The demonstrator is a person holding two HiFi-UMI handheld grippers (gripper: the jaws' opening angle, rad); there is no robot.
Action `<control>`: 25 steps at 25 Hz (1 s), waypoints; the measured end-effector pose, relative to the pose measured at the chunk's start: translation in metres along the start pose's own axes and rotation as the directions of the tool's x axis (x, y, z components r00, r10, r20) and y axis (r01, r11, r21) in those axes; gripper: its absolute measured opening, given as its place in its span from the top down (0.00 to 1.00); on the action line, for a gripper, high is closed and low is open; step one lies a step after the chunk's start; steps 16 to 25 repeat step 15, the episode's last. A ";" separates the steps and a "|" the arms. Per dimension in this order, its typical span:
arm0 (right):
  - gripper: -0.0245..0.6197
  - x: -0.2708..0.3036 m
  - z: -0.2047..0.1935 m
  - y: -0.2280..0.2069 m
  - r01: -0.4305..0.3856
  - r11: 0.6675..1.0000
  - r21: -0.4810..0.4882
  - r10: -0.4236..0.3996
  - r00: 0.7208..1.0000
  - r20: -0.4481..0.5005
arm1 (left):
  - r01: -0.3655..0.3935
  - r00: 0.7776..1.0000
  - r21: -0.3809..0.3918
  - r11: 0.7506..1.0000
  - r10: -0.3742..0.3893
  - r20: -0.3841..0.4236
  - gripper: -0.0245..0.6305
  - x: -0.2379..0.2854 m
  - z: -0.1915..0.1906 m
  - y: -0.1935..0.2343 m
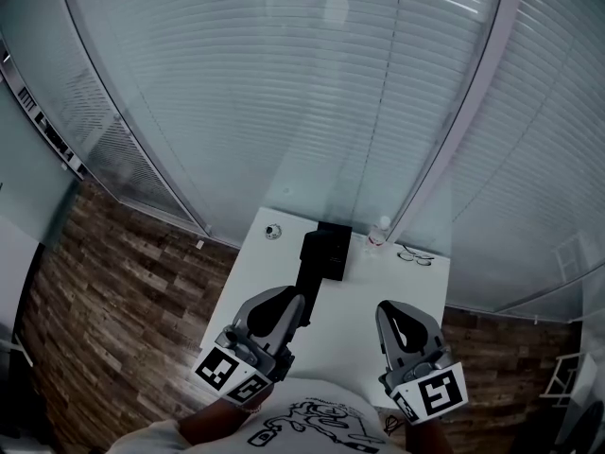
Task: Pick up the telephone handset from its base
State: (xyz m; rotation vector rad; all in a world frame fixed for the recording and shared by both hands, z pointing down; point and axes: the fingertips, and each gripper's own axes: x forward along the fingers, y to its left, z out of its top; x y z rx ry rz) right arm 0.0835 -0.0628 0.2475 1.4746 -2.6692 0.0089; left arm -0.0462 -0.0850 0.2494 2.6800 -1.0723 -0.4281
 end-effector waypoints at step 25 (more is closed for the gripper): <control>0.95 -0.007 -0.016 0.008 0.004 1.000 -0.009 -0.004 1.000 0.005 | 0.003 1.000 -0.010 1.000 -0.003 -0.003 0.93 -0.012 -0.016 -0.002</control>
